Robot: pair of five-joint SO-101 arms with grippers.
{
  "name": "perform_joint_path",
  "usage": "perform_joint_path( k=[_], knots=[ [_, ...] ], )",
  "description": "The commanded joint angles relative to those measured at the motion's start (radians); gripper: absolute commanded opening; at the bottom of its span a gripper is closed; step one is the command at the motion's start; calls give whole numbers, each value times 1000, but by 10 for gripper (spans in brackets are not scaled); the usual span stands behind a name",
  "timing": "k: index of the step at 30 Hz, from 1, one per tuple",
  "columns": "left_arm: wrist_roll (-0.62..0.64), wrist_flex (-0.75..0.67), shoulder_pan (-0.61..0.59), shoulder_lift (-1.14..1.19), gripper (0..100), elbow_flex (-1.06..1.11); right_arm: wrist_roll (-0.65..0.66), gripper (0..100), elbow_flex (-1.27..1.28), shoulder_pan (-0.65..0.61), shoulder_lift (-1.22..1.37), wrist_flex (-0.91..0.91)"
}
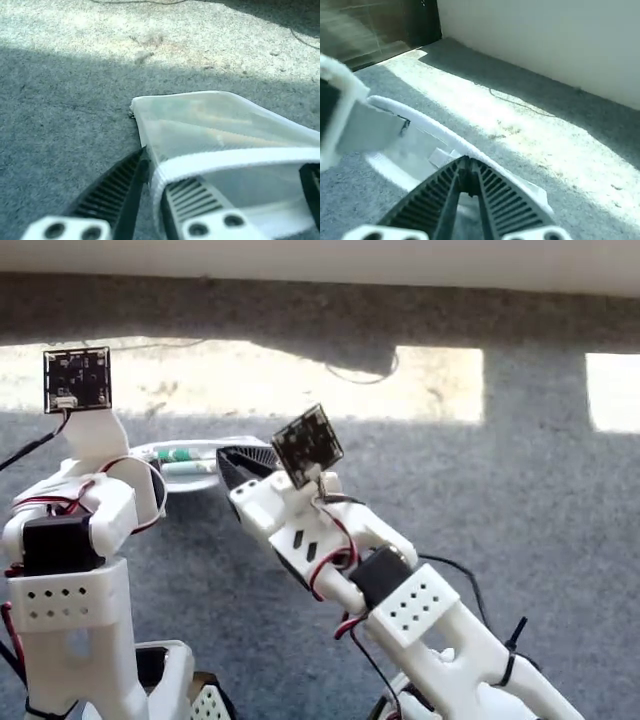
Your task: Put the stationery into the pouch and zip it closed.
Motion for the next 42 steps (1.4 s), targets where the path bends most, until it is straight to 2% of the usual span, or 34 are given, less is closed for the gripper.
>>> perform_joint_path(
  k=[1, 5, 13, 19, 26, 30, 32, 37, 42],
  knots=[
    [-3, 2, 18, -5, 9, -19, -40, 4, -130, 33, 82, 180],
    [-3, 2, 18, -5, 9, -19, -38, 4, -200, 31, 12, 251],
    [-3, 2, 18, -5, 9, -19, -35, 4, -105, 35, -292, 252],
    [-3, 2, 18, -5, 9, -19, 98, 6, -93, 54, -377, 262],
    [-3, 2, 18, -5, 9, -19, 110, 6, -199, 71, -458, 550],
    [-3, 0, 18, -5, 9, -19, 107, 8, -219, 77, -443, 631],
    [-3, 0, 18, -5, 9, -19, 104, 29, -182, 77, -440, 636],
    [-3, -5, 18, -8, 10, 1, 103, 157, -33, 73, -435, 624],
    [-3, -6, 18, -8, 10, 8, 101, 170, 127, 91, -433, 464]
  ],
)
